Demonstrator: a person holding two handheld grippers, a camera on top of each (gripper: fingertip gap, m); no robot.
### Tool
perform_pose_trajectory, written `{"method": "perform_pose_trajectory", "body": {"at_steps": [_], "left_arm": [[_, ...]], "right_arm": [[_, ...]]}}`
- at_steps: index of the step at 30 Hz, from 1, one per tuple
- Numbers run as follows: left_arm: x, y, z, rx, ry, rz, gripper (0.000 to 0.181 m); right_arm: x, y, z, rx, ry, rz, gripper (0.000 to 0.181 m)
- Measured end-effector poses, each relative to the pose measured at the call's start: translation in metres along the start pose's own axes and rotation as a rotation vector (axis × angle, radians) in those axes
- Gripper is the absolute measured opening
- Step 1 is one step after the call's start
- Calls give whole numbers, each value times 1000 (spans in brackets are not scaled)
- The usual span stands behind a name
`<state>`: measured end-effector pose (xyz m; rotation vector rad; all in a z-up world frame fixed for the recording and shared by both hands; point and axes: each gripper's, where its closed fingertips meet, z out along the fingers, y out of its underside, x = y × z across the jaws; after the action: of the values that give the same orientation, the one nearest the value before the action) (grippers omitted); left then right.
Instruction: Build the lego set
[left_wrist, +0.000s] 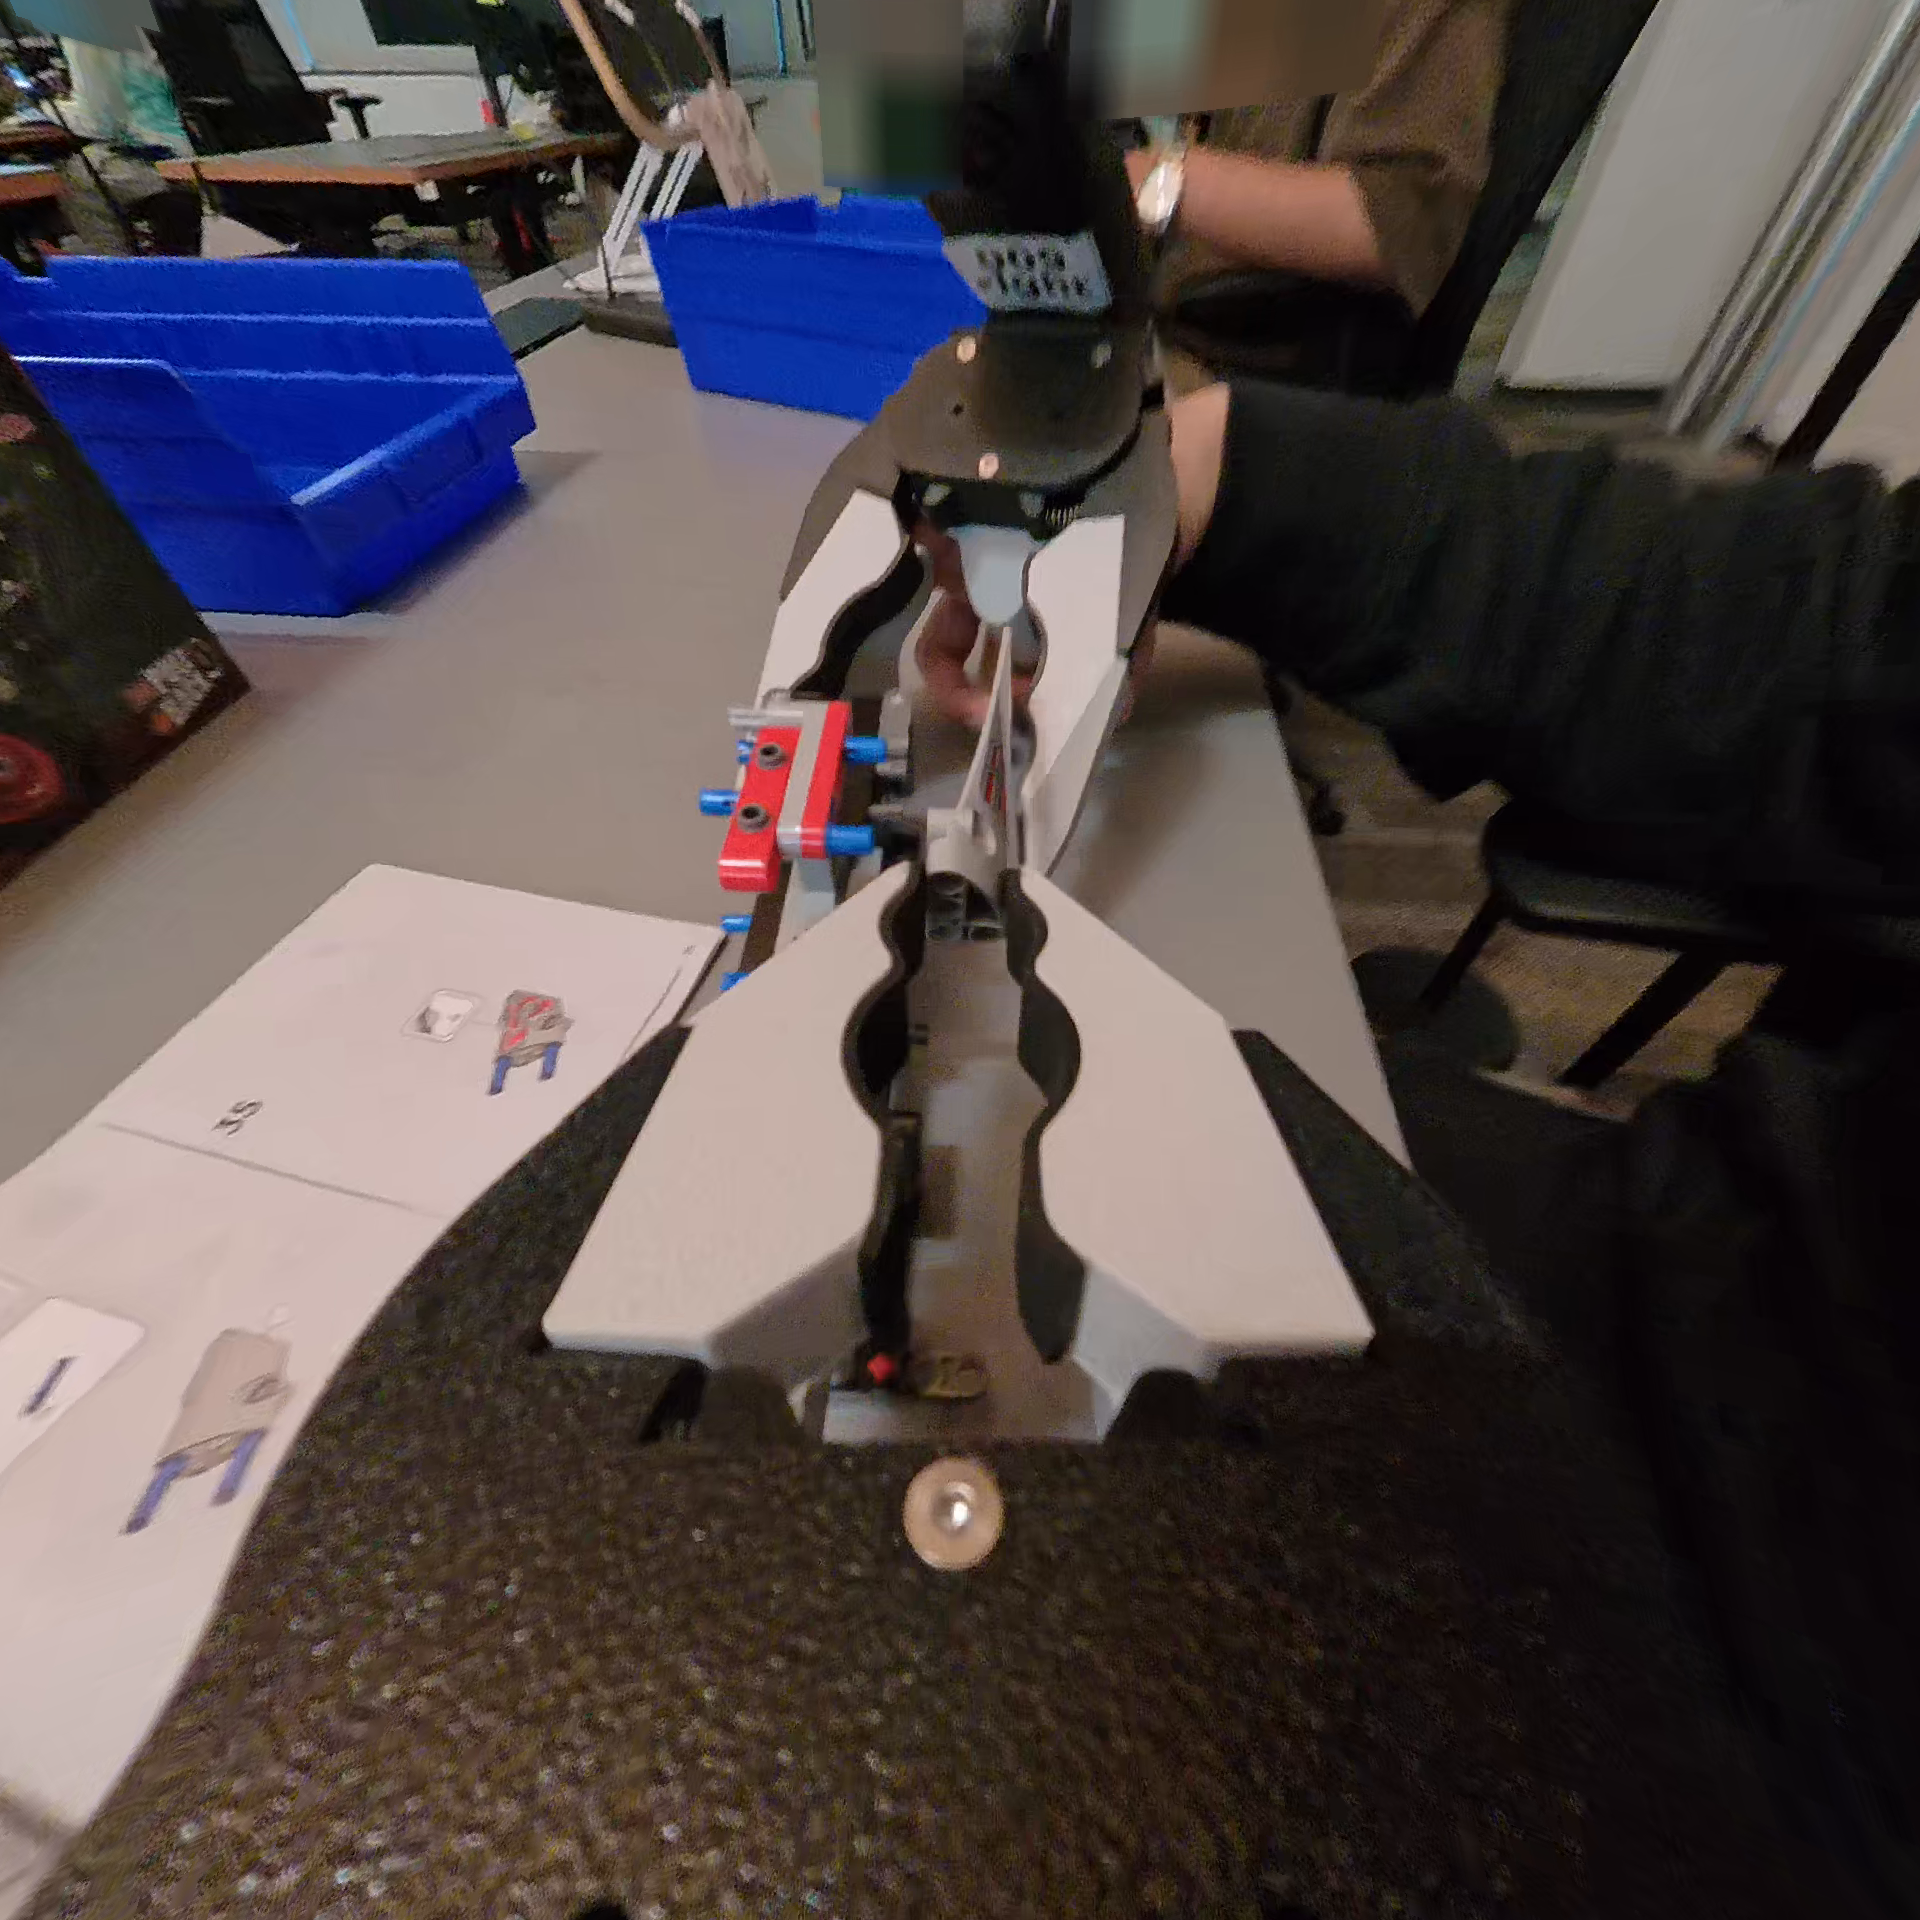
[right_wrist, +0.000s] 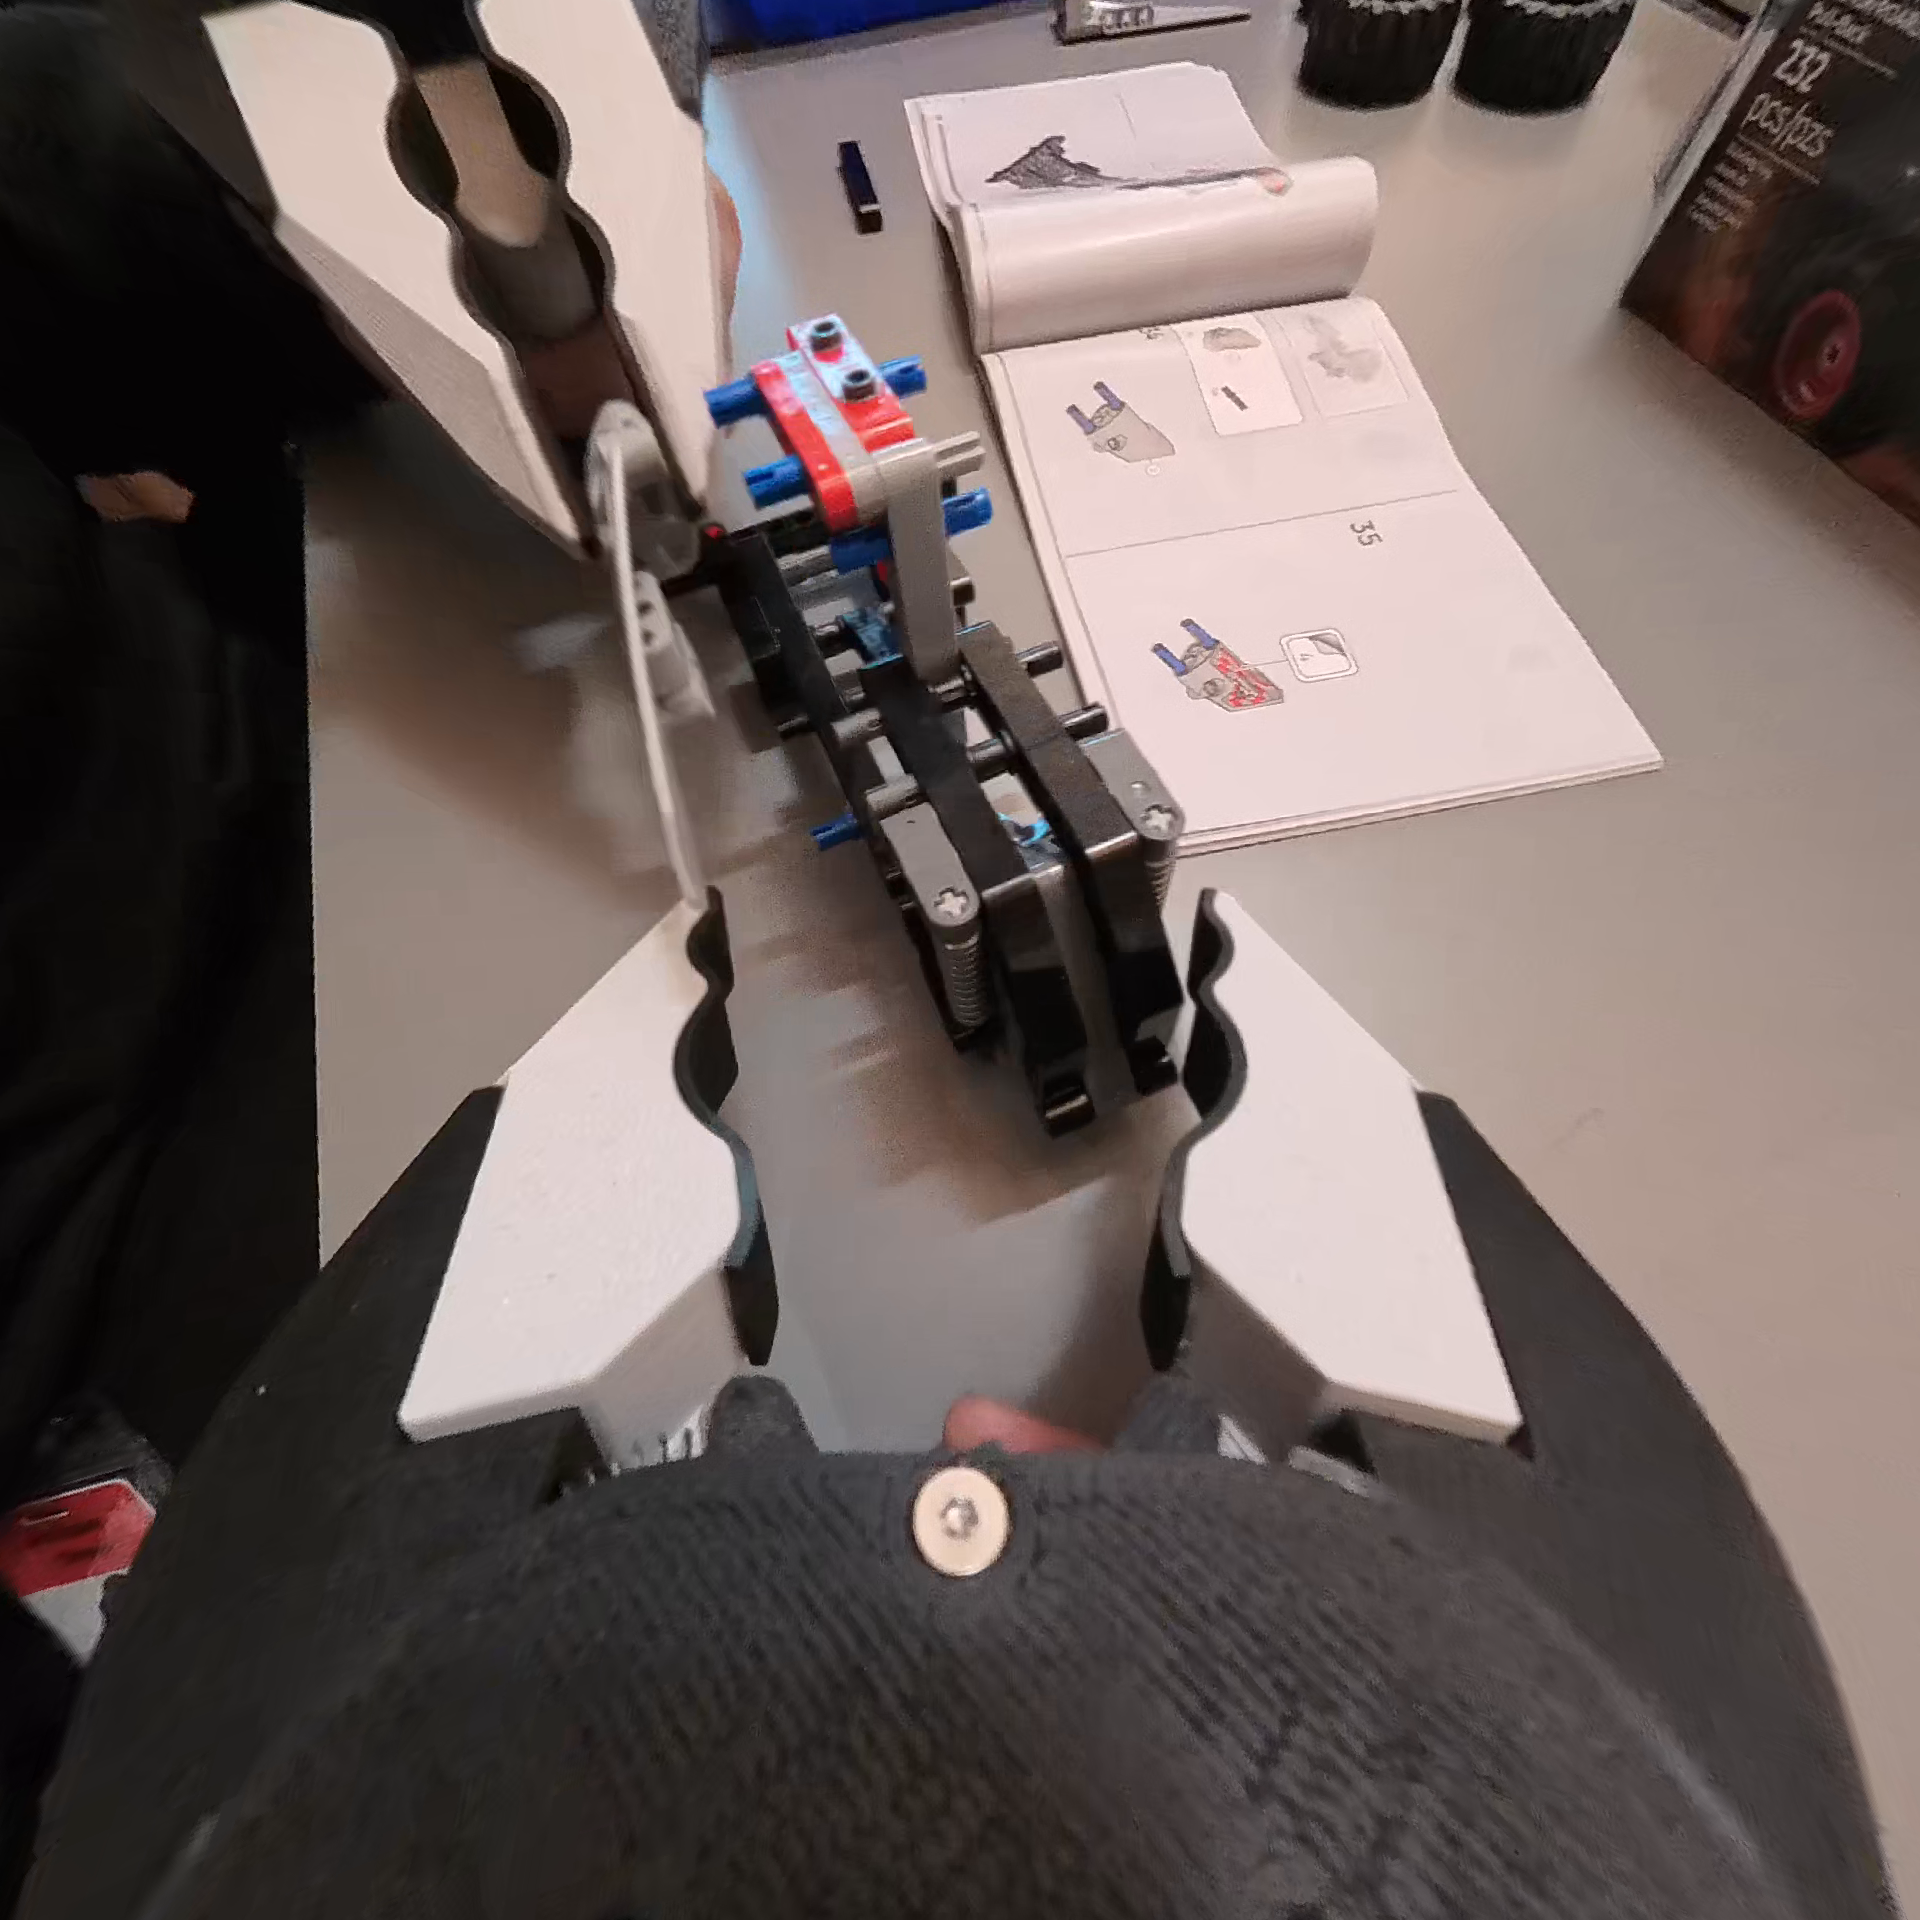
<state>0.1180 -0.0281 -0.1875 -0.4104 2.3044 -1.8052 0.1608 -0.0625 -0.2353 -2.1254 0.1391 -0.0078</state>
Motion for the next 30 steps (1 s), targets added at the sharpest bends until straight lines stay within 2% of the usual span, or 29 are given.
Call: {"method": "perform_pose_trajectory", "body": {"at_steps": [4,7,11,16,22,30], "left_arm": [[10,6,3,-40,105,-149,12],[11,5,3,-28,157,-199,12],[8,3,1,-14,182,-257,12],[7,2,0,-4,204,-280,12],[9,0,-1,6,219,-284,12],[7,0,-2,11,217,-296,12]], "right_arm": [[5,-3,-5,37,44,2,89],[5,-2,-6,31,17,44,94],[1,4,-1,-14,-29,64,90],[1,15,8,-100,-69,112,78],[0,14,7,-91,-100,142,65],[-1,15,7,-99,-97,134,57]]}}
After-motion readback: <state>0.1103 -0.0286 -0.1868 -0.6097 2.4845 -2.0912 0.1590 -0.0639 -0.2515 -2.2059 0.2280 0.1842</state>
